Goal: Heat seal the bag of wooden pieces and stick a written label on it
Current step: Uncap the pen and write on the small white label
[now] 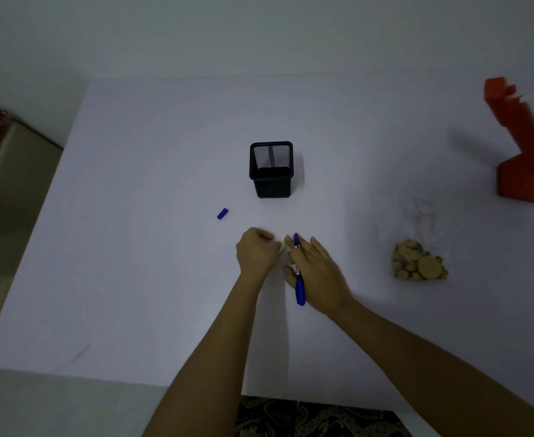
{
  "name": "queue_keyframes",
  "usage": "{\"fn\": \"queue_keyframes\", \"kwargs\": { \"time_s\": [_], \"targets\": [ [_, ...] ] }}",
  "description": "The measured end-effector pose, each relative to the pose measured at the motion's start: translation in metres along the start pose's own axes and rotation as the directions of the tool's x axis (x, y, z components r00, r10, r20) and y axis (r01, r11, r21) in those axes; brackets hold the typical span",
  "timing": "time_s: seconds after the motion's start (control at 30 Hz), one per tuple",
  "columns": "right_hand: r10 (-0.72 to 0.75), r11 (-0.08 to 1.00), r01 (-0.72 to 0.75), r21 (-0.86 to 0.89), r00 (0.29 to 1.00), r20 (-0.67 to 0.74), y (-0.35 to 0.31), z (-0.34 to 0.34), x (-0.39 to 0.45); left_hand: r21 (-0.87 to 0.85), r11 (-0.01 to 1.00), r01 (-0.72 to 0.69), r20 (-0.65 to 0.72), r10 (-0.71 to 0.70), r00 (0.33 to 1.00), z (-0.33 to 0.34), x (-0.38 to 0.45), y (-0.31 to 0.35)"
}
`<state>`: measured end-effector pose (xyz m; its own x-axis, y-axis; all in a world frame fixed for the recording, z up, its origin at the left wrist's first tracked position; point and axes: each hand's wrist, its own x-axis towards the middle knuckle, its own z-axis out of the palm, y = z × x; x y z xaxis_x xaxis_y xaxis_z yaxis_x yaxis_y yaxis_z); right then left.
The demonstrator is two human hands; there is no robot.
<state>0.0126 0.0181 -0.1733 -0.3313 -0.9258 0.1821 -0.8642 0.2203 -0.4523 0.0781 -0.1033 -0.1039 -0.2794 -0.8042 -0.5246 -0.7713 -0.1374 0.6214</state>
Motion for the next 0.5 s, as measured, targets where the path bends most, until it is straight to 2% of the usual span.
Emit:
{"fn": "queue_keyframes", "kwargs": {
  "time_s": [0.1, 0.37, 0.5],
  "targets": [
    [0.081, 0.993, -0.076, 0.093, 0.995, -0.052, -0.015, -0.007, 0.011, -0.016, 1.000, 0.016, -0.002, -0.016, 1.000, -0.001, 0.000, 0.003],
    [0.102, 0.982, -0.080, 0.174, 0.987, -0.122, -0.030, -0.022, 0.025, -0.058, 0.998, 0.030, 0.004, -0.029, 1.000, -0.002, -0.005, 0.007],
    [0.134, 0.964, -0.111, 0.242, 0.988, -0.079, -0.032, -0.025, 0.026, -0.004, 0.998, -0.064, 0.049, 0.064, 0.997, -0.005, -0.007, 0.006]
  ]
}}
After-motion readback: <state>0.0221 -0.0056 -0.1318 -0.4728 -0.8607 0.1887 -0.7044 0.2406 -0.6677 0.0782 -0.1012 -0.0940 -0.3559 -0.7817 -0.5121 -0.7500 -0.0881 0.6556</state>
